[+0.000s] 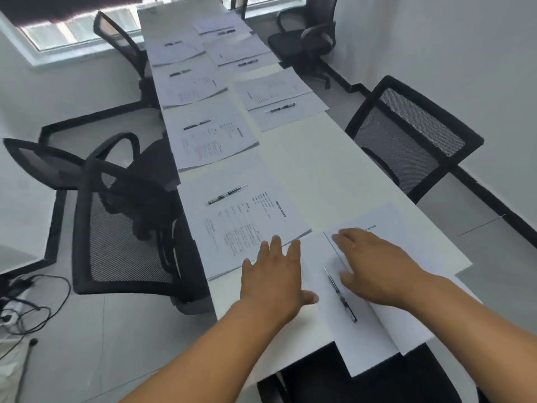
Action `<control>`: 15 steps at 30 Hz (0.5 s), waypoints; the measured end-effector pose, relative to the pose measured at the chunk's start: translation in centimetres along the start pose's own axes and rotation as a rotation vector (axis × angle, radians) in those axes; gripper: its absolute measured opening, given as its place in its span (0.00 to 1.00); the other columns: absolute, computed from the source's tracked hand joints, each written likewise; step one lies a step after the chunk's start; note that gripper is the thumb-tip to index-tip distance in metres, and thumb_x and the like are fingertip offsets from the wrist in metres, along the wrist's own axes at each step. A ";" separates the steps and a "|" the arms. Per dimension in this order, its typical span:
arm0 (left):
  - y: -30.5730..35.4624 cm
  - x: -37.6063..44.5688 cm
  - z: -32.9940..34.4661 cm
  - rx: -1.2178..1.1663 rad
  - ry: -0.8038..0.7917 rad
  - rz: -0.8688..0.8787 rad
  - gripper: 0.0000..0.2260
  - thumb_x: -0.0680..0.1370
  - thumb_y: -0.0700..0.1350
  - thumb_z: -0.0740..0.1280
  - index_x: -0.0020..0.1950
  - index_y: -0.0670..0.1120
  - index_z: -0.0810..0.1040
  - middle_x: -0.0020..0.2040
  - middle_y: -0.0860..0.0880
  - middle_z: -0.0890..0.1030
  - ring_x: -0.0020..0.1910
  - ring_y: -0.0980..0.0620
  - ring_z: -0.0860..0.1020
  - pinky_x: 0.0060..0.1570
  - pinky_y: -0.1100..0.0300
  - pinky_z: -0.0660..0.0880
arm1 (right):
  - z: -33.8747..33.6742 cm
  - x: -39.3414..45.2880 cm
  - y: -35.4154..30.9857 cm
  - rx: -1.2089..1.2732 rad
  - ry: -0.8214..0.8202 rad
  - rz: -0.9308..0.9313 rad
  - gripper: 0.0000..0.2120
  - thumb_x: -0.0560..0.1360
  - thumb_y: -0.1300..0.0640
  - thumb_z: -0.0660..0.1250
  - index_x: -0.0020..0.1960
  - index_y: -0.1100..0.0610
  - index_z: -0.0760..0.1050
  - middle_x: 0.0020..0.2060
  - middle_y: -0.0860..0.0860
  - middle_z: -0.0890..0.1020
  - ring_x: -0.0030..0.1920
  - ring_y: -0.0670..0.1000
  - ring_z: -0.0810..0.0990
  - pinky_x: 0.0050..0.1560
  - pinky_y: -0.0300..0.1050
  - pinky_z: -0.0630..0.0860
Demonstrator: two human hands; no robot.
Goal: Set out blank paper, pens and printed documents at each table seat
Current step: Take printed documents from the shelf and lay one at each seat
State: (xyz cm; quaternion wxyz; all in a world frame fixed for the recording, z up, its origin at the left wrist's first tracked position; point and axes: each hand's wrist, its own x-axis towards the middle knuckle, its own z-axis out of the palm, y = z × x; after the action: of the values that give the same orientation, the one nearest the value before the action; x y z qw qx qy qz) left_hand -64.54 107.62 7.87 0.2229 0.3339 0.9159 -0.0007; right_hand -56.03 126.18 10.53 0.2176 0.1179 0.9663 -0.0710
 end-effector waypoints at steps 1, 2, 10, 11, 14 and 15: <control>-0.6 -0.3 -0.8 -0.006 0.014 -0.015 0.50 0.78 0.68 0.73 0.89 0.54 0.47 0.89 0.44 0.49 0.88 0.40 0.52 0.80 0.34 0.62 | -0.8 0.0 -0.9 0.005 0.018 -0.002 0.28 0.83 0.47 0.62 0.80 0.53 0.63 0.79 0.50 0.67 0.78 0.55 0.65 0.71 0.54 0.74; -1.6 -1.4 -2.3 -0.012 0.033 -0.034 0.49 0.78 0.67 0.73 0.88 0.54 0.47 0.89 0.44 0.50 0.87 0.39 0.53 0.80 0.35 0.64 | -2.2 -0.4 -2.5 -0.001 0.049 -0.010 0.27 0.83 0.47 0.62 0.80 0.53 0.63 0.78 0.50 0.67 0.77 0.55 0.66 0.70 0.55 0.75; -9.8 -10.0 -9.7 -0.082 0.189 -0.091 0.43 0.76 0.65 0.76 0.84 0.56 0.58 0.82 0.48 0.64 0.77 0.44 0.70 0.70 0.40 0.77 | -9.3 -4.2 -14.6 -0.004 0.203 -0.064 0.19 0.81 0.47 0.63 0.70 0.53 0.68 0.68 0.49 0.73 0.66 0.55 0.74 0.53 0.51 0.78; -11.8 -12.0 -11.2 -0.085 0.233 -0.103 0.44 0.75 0.65 0.76 0.84 0.56 0.58 0.81 0.48 0.65 0.76 0.44 0.70 0.70 0.40 0.77 | -10.8 -5.0 -17.4 -0.032 0.229 -0.079 0.19 0.81 0.47 0.64 0.68 0.53 0.68 0.67 0.49 0.73 0.65 0.55 0.74 0.52 0.51 0.78; -13.3 -13.5 -13.4 -0.072 0.242 -0.100 0.45 0.75 0.65 0.76 0.85 0.56 0.58 0.81 0.49 0.65 0.76 0.45 0.70 0.70 0.40 0.77 | -11.8 -5.7 -19.9 -0.012 0.246 -0.077 0.19 0.82 0.46 0.64 0.69 0.53 0.68 0.66 0.49 0.73 0.65 0.55 0.74 0.51 0.50 0.76; -14.8 -15.0 -14.7 -0.068 0.270 -0.103 0.45 0.76 0.65 0.76 0.86 0.55 0.57 0.82 0.48 0.64 0.79 0.44 0.69 0.71 0.39 0.76 | -12.9 -6.3 -21.9 -0.030 0.267 -0.086 0.18 0.82 0.46 0.64 0.67 0.53 0.68 0.65 0.49 0.74 0.64 0.55 0.74 0.50 0.50 0.74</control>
State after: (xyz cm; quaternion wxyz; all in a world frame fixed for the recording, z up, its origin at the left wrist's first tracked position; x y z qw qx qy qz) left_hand -69.41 89.12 25.03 0.1087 0.2759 0.9529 0.0636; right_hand -61.36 106.27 26.68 0.0858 0.0816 0.9917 -0.0495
